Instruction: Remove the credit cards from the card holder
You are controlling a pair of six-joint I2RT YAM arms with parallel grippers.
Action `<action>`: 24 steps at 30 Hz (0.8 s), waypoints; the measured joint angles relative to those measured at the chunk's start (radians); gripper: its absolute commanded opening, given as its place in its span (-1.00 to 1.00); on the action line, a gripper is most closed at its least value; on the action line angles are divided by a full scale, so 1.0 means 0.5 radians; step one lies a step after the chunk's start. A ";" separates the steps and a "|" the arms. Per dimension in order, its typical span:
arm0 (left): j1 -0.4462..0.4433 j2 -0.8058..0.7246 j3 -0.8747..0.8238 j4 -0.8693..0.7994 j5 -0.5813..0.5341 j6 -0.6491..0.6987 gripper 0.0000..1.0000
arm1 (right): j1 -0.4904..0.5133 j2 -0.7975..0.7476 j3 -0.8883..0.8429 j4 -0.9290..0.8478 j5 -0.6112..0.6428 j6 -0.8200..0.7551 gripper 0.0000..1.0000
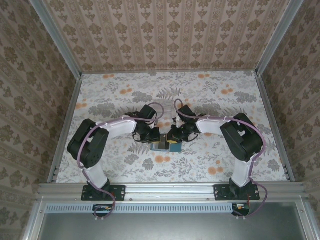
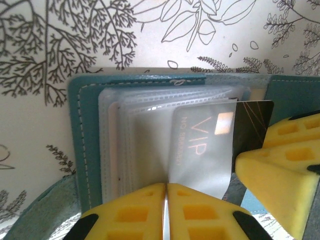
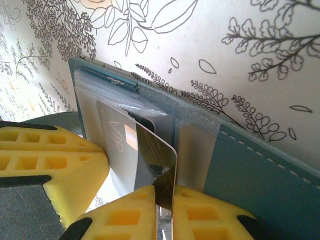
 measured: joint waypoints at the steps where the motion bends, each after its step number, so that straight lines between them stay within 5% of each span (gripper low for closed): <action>1: 0.000 -0.009 -0.010 -0.005 -0.008 0.001 -0.75 | -0.004 -0.003 0.000 -0.003 0.000 -0.007 -0.81; 24: 0.002 -0.101 -0.110 0.025 -0.023 -0.003 -0.73 | -0.044 -0.223 0.150 -0.655 0.328 -0.317 -0.83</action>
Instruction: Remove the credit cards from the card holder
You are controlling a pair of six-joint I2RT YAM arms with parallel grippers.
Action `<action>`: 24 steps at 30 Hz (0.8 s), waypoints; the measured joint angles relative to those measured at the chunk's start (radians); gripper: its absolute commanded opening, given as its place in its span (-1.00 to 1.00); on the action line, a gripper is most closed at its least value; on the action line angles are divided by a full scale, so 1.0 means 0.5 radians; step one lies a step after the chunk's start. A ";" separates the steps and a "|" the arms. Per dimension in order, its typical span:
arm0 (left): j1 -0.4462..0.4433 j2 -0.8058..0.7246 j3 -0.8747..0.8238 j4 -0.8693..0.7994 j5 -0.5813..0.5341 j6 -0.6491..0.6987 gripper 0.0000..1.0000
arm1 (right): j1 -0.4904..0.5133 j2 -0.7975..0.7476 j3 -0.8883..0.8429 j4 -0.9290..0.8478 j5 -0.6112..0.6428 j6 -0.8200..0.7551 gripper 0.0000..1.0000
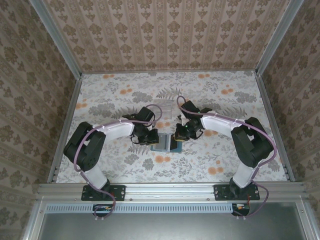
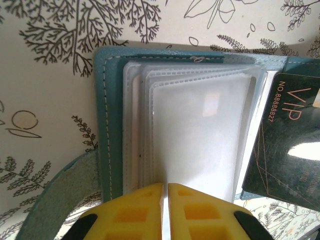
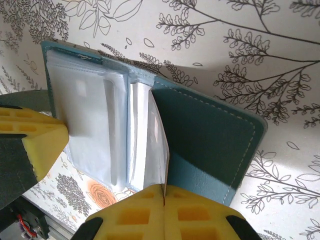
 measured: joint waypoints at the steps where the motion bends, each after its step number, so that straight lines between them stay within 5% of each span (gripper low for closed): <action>1: 0.000 -0.001 0.000 0.001 0.000 -0.001 -0.73 | 0.000 0.000 0.005 -0.003 -0.001 0.001 -0.83; 24: 0.000 -0.013 -0.014 0.007 0.001 -0.014 -0.72 | 0.080 0.087 0.037 0.066 -0.089 0.143 -0.58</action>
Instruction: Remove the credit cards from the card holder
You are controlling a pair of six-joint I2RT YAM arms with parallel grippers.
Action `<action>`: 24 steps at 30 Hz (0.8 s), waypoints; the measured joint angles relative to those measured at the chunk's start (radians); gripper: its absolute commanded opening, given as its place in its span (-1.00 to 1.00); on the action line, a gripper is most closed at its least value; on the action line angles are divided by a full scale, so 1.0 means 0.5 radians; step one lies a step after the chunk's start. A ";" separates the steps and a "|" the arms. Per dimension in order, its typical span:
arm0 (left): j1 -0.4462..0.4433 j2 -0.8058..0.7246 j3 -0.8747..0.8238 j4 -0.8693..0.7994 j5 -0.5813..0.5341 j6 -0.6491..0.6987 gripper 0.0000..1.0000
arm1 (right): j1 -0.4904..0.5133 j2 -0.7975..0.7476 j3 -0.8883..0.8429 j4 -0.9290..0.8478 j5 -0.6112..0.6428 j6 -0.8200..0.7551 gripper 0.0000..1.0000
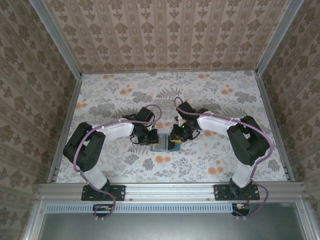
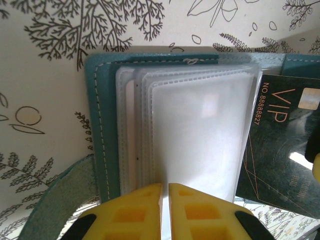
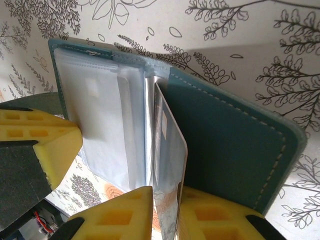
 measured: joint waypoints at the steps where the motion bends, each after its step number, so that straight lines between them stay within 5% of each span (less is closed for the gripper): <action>1: 0.000 0.000 0.000 0.000 0.000 0.000 -0.72 | 0.004 0.000 -0.004 0.000 0.001 0.009 -0.58; 11: 0.000 -0.002 0.001 -0.001 -0.001 0.000 -0.70 | 0.018 -0.009 -0.036 0.014 0.005 0.076 -0.80; 24: 0.043 -0.166 0.048 -0.063 -0.060 0.001 -0.60 | 0.002 -0.124 0.076 -0.181 0.069 -0.013 -0.82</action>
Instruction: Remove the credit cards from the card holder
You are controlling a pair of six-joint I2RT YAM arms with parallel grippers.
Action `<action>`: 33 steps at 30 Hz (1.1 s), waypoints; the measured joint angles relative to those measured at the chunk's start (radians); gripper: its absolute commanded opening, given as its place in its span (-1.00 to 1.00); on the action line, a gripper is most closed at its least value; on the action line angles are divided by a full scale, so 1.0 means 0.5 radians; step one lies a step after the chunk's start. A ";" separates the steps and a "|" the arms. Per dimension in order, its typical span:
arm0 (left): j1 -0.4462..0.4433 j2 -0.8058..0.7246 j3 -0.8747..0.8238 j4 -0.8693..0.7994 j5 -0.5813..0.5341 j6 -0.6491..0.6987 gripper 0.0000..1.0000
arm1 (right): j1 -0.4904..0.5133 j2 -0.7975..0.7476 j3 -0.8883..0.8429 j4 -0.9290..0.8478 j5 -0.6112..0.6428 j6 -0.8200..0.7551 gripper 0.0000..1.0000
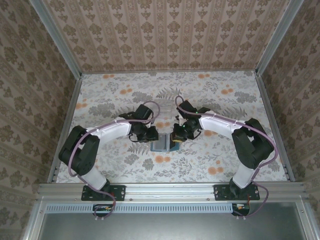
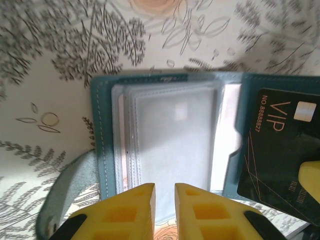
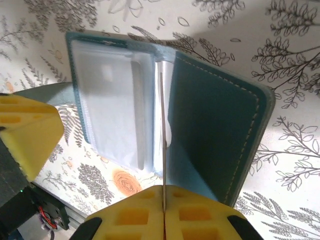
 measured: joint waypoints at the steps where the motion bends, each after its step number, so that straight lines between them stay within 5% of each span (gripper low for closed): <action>1: 0.017 -0.021 0.002 -0.001 -0.010 0.001 -0.60 | -0.006 -0.004 0.040 -0.034 0.012 -0.031 -0.82; 9: 0.217 -0.148 0.000 -0.025 -0.090 0.018 -0.59 | -0.051 -0.001 0.397 -0.269 0.114 -0.626 -0.89; 23: 0.612 -0.249 -0.168 -0.018 -0.111 0.153 -0.61 | -0.051 0.625 1.356 -0.880 0.513 -2.420 -0.94; 33: 0.713 -0.266 -0.247 0.005 -0.075 0.211 -0.60 | -0.050 1.067 2.136 -1.218 0.596 -2.853 -0.95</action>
